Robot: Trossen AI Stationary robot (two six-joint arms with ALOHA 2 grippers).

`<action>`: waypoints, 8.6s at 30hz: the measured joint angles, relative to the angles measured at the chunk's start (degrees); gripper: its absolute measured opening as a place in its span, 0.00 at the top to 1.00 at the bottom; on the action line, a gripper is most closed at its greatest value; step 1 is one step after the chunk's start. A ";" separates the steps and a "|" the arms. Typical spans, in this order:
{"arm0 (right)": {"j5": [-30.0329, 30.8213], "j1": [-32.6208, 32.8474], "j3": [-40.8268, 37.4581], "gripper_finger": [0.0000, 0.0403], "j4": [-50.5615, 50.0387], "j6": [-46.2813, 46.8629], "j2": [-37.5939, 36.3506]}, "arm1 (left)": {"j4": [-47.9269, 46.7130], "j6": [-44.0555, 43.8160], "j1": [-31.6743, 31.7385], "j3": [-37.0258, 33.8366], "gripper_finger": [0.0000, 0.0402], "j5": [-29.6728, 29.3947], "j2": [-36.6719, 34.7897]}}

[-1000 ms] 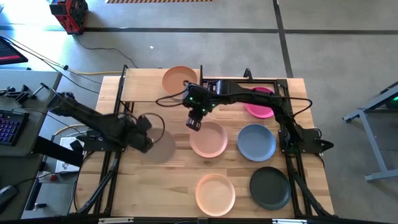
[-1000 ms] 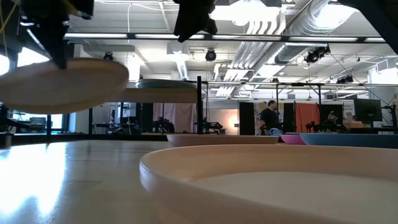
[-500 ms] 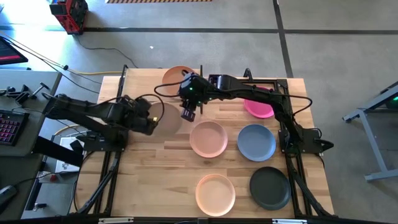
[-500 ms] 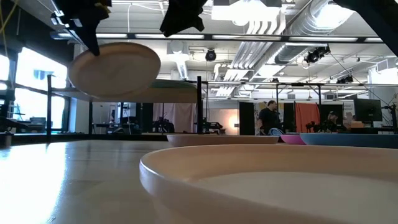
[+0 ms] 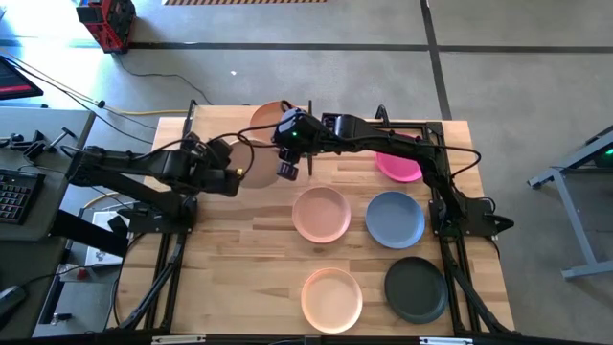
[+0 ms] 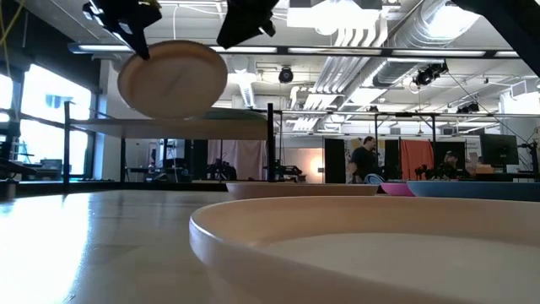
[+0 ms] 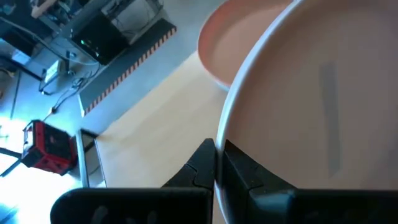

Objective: Place and stack plates onto a shelf
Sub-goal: Stack the gray plate on top of the brown plate on the shelf, then stack the white plate on top of the gray plate on the shelf

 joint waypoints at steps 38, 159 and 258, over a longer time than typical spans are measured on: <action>4.14 -0.55 -0.04 1.00 0.67 10.30 0.00 | 12.37 10.80 3.11 0.11 0.87 7.24 0.00; -23.16 -25.18 -7.39 1.00 11.14 19.26 5.03 | 14.79 16.46 13.53 6.78 0.74 6.92 -4.24; -32.74 -13.72 1.01 0.72 -30.82 10.09 1.40 | 14.78 16.92 13.46 6.78 0.74 17.95 -4.04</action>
